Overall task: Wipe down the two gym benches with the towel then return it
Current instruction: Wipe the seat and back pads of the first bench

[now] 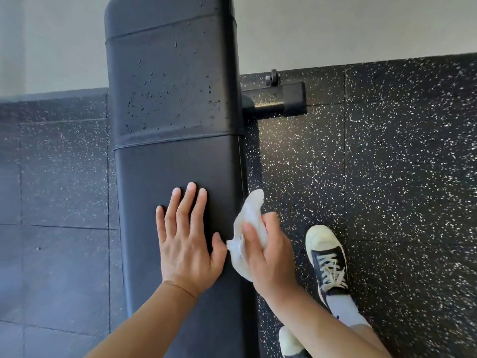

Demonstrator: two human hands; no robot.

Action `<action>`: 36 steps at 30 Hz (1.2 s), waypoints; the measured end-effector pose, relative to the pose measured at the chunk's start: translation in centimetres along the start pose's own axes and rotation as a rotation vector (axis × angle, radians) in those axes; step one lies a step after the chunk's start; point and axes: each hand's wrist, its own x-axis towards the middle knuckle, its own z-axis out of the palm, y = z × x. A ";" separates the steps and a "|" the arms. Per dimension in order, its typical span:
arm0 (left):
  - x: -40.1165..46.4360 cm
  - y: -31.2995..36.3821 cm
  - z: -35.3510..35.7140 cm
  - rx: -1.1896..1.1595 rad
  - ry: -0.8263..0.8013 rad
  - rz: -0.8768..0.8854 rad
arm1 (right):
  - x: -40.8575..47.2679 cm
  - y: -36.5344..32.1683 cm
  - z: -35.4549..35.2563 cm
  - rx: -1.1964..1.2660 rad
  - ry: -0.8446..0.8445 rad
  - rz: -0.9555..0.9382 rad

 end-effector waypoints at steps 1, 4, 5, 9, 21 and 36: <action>0.1 0.0 0.0 -0.010 0.006 0.002 | 0.6 -0.3 0.1 0.003 0.006 -0.015; 0.2 0.0 -0.1 -0.017 0.017 0.003 | 4.6 -1.7 0.7 0.016 0.044 -0.057; 0.1 0.0 -0.1 -0.012 0.019 -0.001 | 6.3 -2.2 1.1 0.023 0.070 -0.055; 0.0 0.2 -0.2 -0.019 0.032 -0.001 | 10.6 -3.2 2.0 0.068 0.134 -0.032; -0.1 0.6 -0.5 -0.028 0.059 0.009 | -9.6 3.4 0.0 0.000 0.012 0.052; -0.1 0.0 -0.4 -0.012 0.046 0.003 | 6.5 -1.4 2.3 0.000 0.162 -0.080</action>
